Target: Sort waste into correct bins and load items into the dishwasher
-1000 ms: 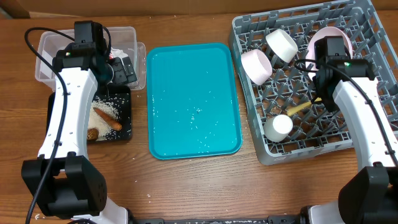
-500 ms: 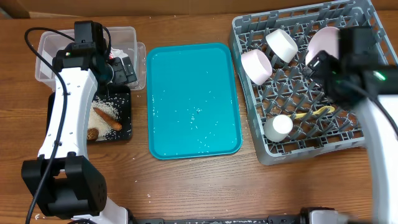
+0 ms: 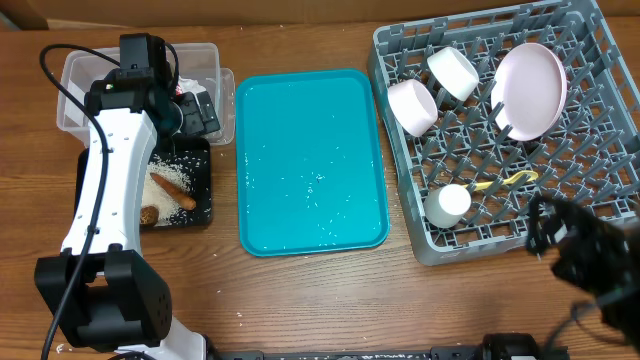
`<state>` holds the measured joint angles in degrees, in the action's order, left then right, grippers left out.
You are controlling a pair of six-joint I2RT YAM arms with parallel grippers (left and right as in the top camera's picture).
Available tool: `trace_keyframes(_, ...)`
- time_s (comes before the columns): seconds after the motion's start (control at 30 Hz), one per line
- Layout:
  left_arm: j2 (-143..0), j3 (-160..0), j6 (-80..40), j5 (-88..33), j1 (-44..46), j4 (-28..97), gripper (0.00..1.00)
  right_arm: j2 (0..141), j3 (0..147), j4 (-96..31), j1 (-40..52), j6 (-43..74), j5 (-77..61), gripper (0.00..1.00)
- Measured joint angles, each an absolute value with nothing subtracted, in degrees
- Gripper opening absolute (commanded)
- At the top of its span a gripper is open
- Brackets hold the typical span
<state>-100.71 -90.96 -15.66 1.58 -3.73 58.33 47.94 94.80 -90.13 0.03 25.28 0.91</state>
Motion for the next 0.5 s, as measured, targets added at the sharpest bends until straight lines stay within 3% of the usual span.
trace_keyframes(0.2, -100.7, -91.0, -15.7, 1.6, -3.7, 58.3, 1.0, 39.6, 90.8, -85.5, 0.0, 24.1, 5.9, 1.0)
trace_keyframes(0.5, -100.7, -91.0, -15.7, 1.7, -3.7, 58.3, 1.0, 22.5, 58.6, -48.7, -1.5, 17.9, 6.2, 1.0)
